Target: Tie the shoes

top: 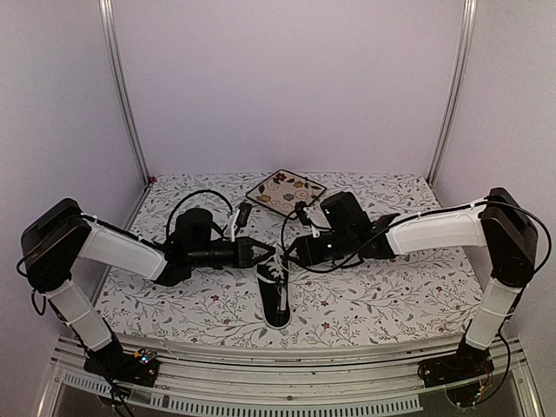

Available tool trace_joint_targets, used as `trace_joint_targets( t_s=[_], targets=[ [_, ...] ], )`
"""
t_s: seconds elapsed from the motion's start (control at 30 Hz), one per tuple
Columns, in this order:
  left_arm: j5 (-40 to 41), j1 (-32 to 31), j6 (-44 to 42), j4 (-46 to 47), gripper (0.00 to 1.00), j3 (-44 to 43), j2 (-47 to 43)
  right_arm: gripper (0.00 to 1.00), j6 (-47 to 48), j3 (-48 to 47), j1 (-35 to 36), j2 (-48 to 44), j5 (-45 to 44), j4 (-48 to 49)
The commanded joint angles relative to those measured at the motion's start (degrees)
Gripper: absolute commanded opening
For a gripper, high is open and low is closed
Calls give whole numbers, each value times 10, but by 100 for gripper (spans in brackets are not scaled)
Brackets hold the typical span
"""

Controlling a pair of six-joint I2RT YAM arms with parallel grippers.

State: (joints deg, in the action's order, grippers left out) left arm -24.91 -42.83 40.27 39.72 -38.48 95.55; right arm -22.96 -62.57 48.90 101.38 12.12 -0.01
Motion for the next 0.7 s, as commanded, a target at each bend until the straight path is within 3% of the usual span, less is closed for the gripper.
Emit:
trace_joint_targets(
  t_s=[0.0, 0.5, 0.67],
  targets=[
    [-28, 6, -14, 31, 0, 2, -22, 45, -46, -4, 17, 42, -4, 59],
    [-40, 8, -20, 6, 0, -11, -19, 45, -31, -44, 30, 115, -13, 123],
    [-29, 7, -21, -1, 0, -6, -25, 23, -37, -42, 37, 111, -56, 126]
  ],
)
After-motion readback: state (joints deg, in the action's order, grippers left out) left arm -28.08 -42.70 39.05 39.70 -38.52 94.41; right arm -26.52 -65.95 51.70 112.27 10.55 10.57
